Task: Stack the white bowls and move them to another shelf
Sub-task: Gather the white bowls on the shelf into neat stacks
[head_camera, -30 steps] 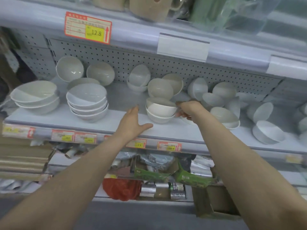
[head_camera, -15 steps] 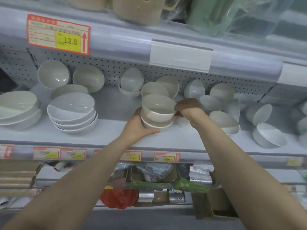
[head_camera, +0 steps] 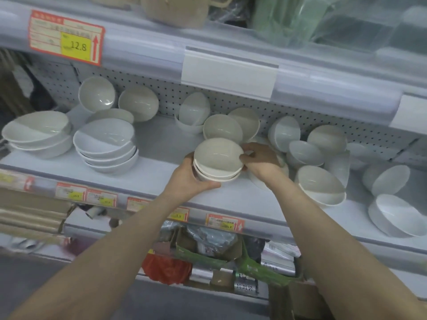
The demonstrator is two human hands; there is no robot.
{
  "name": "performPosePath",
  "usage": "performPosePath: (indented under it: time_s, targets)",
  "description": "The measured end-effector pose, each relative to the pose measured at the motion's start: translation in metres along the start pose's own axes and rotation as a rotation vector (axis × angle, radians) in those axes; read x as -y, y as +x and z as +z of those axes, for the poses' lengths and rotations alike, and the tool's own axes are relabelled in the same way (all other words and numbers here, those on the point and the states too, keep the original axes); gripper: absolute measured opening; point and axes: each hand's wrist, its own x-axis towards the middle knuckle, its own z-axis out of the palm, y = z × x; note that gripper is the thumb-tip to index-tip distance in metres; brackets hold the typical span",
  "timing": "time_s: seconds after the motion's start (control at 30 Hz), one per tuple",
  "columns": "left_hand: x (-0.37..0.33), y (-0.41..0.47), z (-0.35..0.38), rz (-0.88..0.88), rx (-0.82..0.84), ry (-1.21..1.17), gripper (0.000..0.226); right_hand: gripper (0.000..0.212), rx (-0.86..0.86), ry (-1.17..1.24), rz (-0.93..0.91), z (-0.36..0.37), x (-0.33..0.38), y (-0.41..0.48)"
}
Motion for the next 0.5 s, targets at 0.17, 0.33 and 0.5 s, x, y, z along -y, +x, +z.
performPosePath:
  time_s: [0.17, 0.33, 0.5]
  targets:
    - [-0.005, -0.014, 0.009, -0.052, -0.094, -0.005, 0.096, 0.029, 0.107, -0.106, -0.113, 0.001, -0.011, 0.01]
    - [-0.017, -0.024, 0.017, -0.039, -0.158, 0.013, 0.09, 0.03, -0.001, -0.306, -0.282, -0.028, -0.037, 0.022]
    - [-0.021, -0.034, 0.022, -0.046, -0.259, 0.154, 0.092, 0.086, 0.189, -0.615, -0.329, -0.071, -0.079, 0.038]
